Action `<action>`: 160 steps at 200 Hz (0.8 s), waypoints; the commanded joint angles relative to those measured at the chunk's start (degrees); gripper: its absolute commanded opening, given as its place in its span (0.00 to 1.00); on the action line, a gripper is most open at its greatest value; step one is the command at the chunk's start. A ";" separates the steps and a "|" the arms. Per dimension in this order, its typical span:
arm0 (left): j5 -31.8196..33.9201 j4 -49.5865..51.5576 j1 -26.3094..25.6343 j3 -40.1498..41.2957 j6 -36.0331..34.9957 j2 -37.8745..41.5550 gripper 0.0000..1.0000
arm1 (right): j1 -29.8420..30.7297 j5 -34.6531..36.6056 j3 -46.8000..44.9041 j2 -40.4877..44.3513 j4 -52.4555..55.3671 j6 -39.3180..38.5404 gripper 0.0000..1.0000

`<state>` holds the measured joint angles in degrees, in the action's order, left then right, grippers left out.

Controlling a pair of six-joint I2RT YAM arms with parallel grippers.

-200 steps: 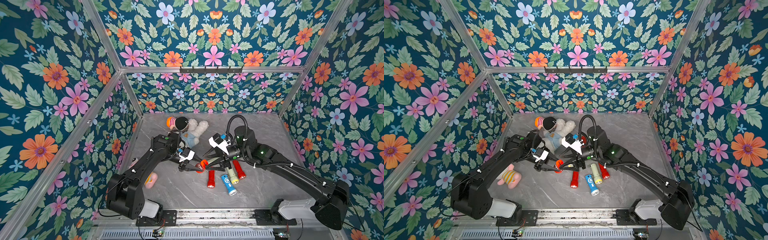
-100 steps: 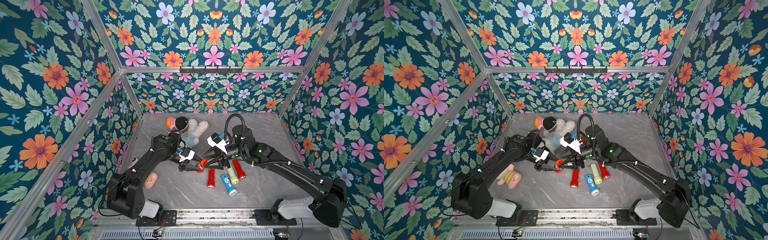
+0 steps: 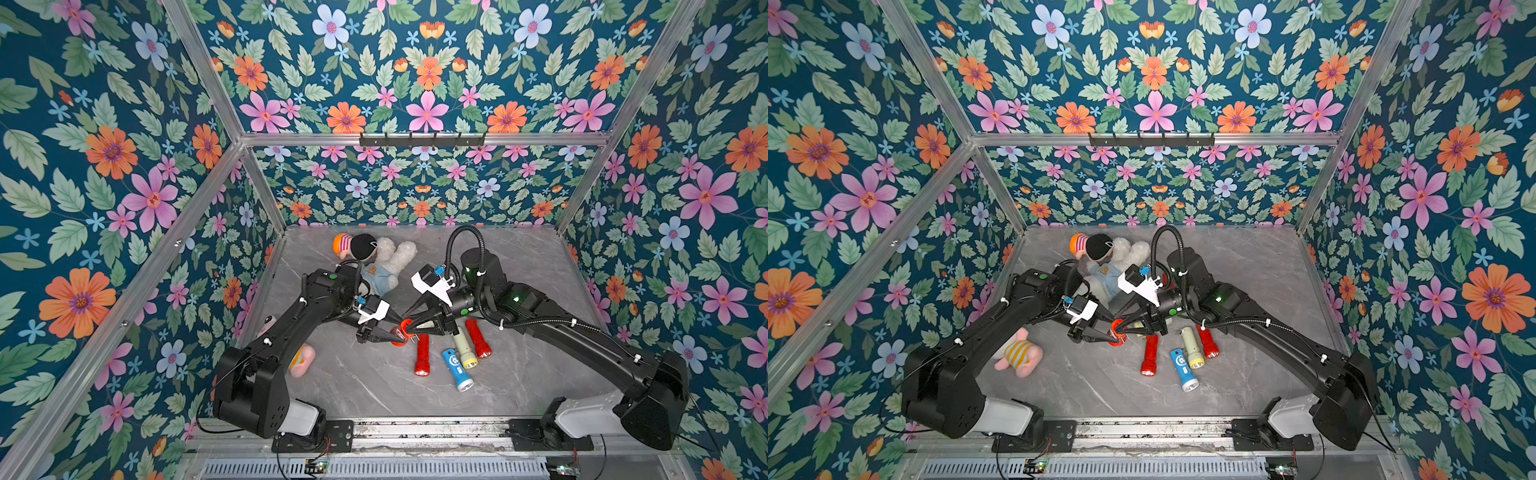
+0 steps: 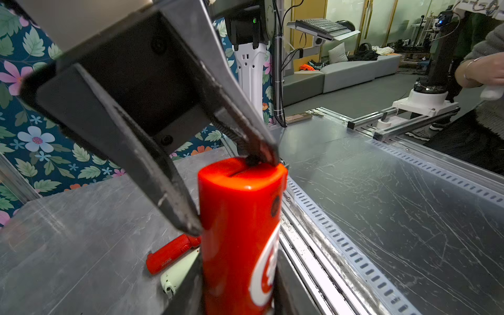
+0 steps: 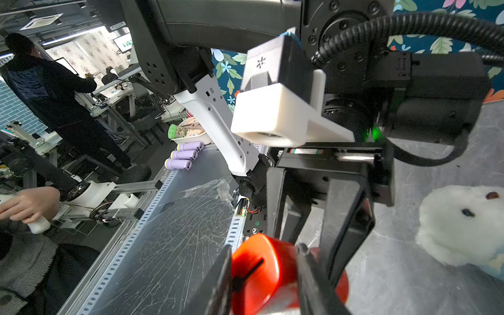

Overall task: Close the plug at the bottom of the flashlight
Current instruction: Close the plug of the flashlight.

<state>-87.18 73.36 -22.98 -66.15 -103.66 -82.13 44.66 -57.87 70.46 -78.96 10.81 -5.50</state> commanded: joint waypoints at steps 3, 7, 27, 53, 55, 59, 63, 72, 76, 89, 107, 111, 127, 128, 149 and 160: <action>-9.95 1.42 -0.09 -0.21 -0.12 0.40 0.00 | 0.07 0.78 0.30 -0.52 2.19 -1.53 0.32; -9.97 1.43 -0.05 -0.21 -0.14 0.45 0.00 | 0.06 0.80 0.29 -0.54 2.28 -1.62 0.31; -10.01 1.37 -0.05 -0.36 -0.05 0.47 0.00 | 0.06 1.20 0.34 -0.78 2.68 -1.80 0.21; -9.89 1.43 -0.05 -0.38 0.04 0.46 0.00 | 0.07 1.91 0.97 -0.93 3.48 -2.06 0.12; -9.93 1.43 -0.05 -0.38 0.04 0.45 0.00 | 0.07 1.95 1.04 -0.87 3.55 -2.10 0.12; -9.94 1.39 -0.04 -0.37 0.11 0.43 0.00 | 0.07 2.16 1.08 -0.85 3.60 -2.33 0.11; -9.98 1.43 -0.04 -0.30 0.09 0.45 0.00 | 0.08 2.29 1.06 -0.72 3.69 -2.41 0.11; -9.94 1.43 -0.04 -0.32 0.08 0.33 0.00 | 0.07 3.04 1.01 -0.53 3.42 -2.41 0.09; -9.98 1.37 -0.04 -0.30 0.15 0.29 0.00 | 0.07 3.41 1.00 -0.46 3.36 -2.41 0.09; -9.92 1.46 -0.07 -0.31 0.16 0.17 0.00 | 0.07 6.37 1.23 -0.17 2.72 -1.82 0.08; -9.87 1.56 -0.04 -0.51 0.17 -0.19 0.00 | -0.59 14.72 1.28 0.28 0.63 1.30 0.08; -9.87 1.57 0.00 -0.52 0.18 -0.35 0.00 | -0.98 16.12 0.92 0.58 -0.03 1.88 0.08; -9.77 2.96 0.21 -1.26 -1.13 -1.74 0.00 | -2.59 22.63 -1.79 2.99 -4.51 4.58 0.08; -9.77 3.30 0.22 -1.26 -1.43 -1.82 0.00 | -2.71 22.93 -2.15 3.14 -4.89 4.69 0.09; -9.67 11.73 0.87 -4.17 -9.45 -6.40 0.00 | -4.30 33.70 -9.10 8.64 -12.25 7.05 0.10; -9.60 11.67 1.24 -6.12 -6.81 -8.48 0.00 | -4.50 39.63 -11.64 10.88 -13.26 6.99 0.10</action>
<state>-87.39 78.32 -22.39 -69.36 -107.55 -87.46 40.77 -34.13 62.96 -72.05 5.15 -1.15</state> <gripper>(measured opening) 0.371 0.102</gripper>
